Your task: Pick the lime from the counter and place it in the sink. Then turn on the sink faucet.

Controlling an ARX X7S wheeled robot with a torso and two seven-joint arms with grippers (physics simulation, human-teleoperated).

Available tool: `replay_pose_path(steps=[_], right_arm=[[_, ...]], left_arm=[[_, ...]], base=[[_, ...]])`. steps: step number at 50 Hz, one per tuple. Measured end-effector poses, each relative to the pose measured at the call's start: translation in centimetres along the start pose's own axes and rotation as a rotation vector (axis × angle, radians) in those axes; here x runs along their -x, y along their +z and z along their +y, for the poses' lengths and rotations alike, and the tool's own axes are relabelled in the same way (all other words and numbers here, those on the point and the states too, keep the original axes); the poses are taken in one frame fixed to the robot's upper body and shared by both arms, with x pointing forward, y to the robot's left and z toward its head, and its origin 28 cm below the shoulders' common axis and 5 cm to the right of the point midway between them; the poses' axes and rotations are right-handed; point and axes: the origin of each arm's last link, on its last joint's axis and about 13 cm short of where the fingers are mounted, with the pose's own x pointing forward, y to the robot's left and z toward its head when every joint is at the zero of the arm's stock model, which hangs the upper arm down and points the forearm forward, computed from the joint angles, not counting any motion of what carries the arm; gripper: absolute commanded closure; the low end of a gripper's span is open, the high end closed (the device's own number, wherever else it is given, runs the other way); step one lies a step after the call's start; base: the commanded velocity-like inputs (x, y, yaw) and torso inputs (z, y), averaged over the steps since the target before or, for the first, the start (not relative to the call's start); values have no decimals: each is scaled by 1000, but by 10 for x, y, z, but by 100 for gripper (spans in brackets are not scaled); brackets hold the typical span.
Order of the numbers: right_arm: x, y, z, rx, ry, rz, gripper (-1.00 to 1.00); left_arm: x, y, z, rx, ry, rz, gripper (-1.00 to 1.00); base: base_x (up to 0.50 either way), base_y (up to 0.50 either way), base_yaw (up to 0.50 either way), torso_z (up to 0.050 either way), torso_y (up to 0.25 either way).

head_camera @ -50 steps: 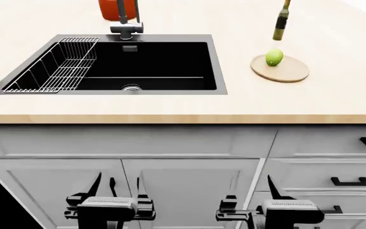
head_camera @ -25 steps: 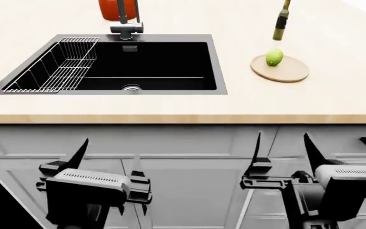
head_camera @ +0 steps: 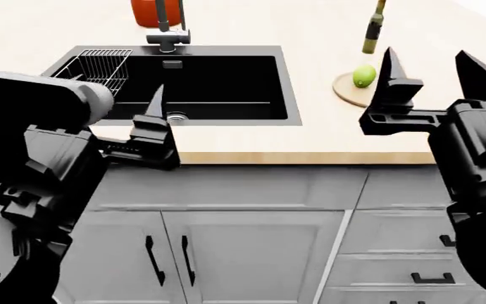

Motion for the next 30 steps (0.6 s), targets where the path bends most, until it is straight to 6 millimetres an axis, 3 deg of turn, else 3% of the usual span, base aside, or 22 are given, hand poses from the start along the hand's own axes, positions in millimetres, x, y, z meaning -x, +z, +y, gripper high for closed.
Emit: replay_pose_path(steps=[6,18,30], right_arm=[[-15,19,-1,-2,12,-14,-100],[-35,53,2,-5,43,-45,-100],[-45,76,4,-5,48,-75,-100]], left_arm=[[-8,21,6,-12,-4,-18,-100],[-21,56,12,-32,-1,-57,-100],[-30,77,15,-20,11,-76,-100]], base=[[0,0,0,0,0],[0,-500,0,0,0],[0,0,0,50,0]])
